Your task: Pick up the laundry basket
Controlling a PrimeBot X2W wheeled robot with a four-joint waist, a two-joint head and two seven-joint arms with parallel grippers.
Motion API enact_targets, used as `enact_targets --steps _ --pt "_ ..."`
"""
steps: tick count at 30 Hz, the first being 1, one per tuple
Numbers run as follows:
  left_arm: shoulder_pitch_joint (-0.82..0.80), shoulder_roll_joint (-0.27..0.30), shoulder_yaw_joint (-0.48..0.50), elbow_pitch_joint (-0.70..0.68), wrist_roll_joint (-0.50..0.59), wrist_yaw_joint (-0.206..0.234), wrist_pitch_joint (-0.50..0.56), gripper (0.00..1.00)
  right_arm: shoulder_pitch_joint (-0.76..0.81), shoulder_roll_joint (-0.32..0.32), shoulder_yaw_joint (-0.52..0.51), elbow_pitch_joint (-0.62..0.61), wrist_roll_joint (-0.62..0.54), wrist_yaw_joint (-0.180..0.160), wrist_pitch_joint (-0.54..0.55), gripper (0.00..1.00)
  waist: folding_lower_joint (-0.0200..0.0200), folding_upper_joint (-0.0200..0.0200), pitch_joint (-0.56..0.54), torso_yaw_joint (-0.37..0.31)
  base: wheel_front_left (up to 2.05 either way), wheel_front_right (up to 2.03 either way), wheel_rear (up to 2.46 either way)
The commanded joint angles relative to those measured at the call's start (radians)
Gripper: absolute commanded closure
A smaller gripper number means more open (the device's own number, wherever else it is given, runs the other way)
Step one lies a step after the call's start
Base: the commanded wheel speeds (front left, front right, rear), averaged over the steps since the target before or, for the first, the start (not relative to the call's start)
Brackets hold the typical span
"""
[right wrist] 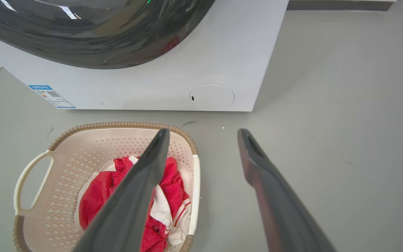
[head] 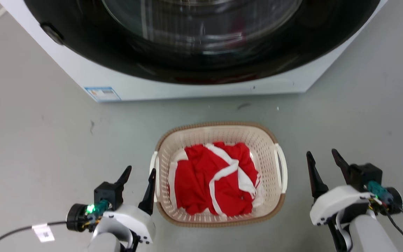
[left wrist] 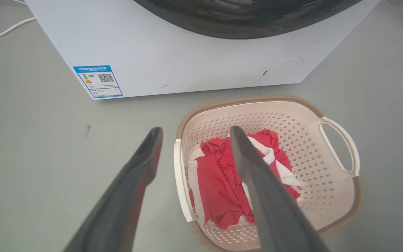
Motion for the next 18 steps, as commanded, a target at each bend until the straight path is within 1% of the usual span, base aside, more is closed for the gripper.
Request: enact_targets --steps 1,4,9,10,15,18 --pt "-0.033 0.009 -0.002 0.023 -0.001 0.001 -0.003 0.0 -0.038 0.001 0.001 0.026 -0.007 -0.001 -0.003 0.0 -0.0001 -0.0001 0.069 -0.01 0.0 0.0 0.0" --pt "-0.091 0.025 -0.019 0.1 -0.005 0.001 -0.003 0.0 -0.099 0.002 0.008 0.101 -0.006 -0.001 0.0 0.0 -0.0001 -0.0001 0.121 -0.014 0.0 0.0 0.0" --pt "-0.2 0.045 -0.053 0.229 -0.022 0.001 -0.003 0.0 -0.205 0.001 0.03 0.226 0.031 -0.001 0.029 0.0 -0.0001 -0.0001 0.204 -0.014 0.0 0.0 0.0" --pt "-0.2 0.045 -0.053 0.229 -0.022 0.001 -0.003 0.0 -0.205 0.001 0.03 0.226 0.031 -0.001 0.029 0.0 -0.0001 -0.0001 0.204 -0.014 0.0 0.0 0.0" --pt "-0.312 0.062 -0.098 0.363 -0.054 0.001 -0.003 0.0 -0.309 0.002 0.047 0.334 0.031 -0.001 0.067 0.0 -0.0001 -0.0001 0.273 -0.01 0.0 0.0 0.0" --pt "-0.373 0.062 -0.137 0.437 -0.082 0.001 -0.003 0.0 -0.369 0.001 0.069 0.388 0.042 -0.001 0.09 0.0 -0.0001 -0.0001 0.307 -0.006 0.0 0.0 0.0"
